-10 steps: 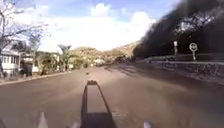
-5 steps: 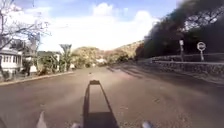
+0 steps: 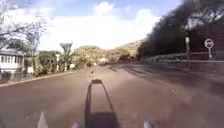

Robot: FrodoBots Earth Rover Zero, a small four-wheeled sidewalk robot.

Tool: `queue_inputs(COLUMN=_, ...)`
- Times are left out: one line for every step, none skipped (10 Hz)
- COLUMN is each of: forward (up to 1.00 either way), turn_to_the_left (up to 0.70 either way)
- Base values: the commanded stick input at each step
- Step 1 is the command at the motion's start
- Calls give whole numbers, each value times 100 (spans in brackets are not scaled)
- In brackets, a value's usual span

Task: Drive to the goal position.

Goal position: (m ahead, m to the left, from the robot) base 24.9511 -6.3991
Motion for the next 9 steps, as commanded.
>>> queue_inputs(forward=85, turn_to_the_left=0)
queue_inputs(forward=85, turn_to_the_left=0)
queue_inputs(forward=85, turn_to_the_left=0)
queue_inputs(forward=85, turn_to_the_left=0)
queue_inputs(forward=85, turn_to_the_left=-10)
queue_inputs(forward=85, turn_to_the_left=-22)
queue_inputs(forward=85, turn_to_the_left=-34)
queue_inputs(forward=85, turn_to_the_left=-34)
queue_inputs(forward=85, turn_to_the_left=-34)
